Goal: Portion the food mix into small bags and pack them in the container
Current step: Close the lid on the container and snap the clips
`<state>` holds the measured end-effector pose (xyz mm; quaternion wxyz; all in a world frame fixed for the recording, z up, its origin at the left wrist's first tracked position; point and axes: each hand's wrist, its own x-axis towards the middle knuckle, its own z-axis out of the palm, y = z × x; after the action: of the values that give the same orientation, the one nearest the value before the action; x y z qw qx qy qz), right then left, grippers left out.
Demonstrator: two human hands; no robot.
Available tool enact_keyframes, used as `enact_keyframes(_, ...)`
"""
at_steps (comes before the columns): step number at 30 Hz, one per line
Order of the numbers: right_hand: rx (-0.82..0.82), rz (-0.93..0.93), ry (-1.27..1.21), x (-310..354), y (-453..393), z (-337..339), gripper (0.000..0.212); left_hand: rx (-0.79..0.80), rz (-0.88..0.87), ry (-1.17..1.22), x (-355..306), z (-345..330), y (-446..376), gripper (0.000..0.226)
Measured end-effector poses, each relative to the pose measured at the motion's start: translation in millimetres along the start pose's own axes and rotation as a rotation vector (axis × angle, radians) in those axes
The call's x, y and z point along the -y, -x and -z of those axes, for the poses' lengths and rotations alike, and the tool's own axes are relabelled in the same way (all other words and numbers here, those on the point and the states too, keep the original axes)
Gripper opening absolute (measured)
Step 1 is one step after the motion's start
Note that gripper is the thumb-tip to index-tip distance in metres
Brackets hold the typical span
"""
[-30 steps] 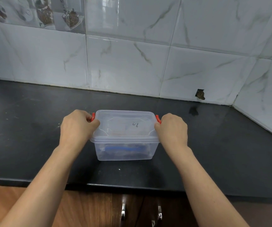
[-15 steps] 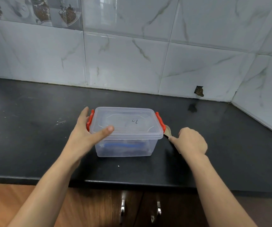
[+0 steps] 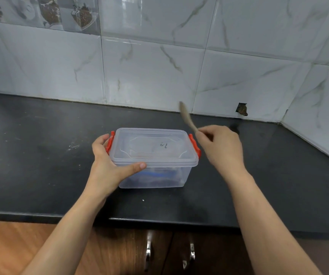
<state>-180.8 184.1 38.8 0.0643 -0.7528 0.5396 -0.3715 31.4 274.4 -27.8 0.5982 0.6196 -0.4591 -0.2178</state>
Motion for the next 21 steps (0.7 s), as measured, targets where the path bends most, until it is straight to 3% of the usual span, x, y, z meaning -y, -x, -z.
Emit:
enact_keyframes(4,0.127,0.198,0.278,23,3,-17,0.027,-0.012,0.003,0.017,2,-4,-3,0.105)
enact_keyframes(7,0.161,0.238,0.324,23,6,-28,0.030,-0.005,0.000,0.016,1,-4,-5,0.104)
enact_keyframes(12,0.051,0.126,0.114,4,8,-33,0.041,-0.006,-0.006,0.015,4,-4,-5,0.108)
enact_keyframes(16,0.147,-0.101,-0.146,-11,14,-44,0.037,-0.018,0.011,0.018,7,-4,-12,0.110)
enact_keyframes(21,0.055,-0.125,-0.230,-19,-5,-68,0.047,0.009,0.009,-0.061,10,-10,-39,0.108)
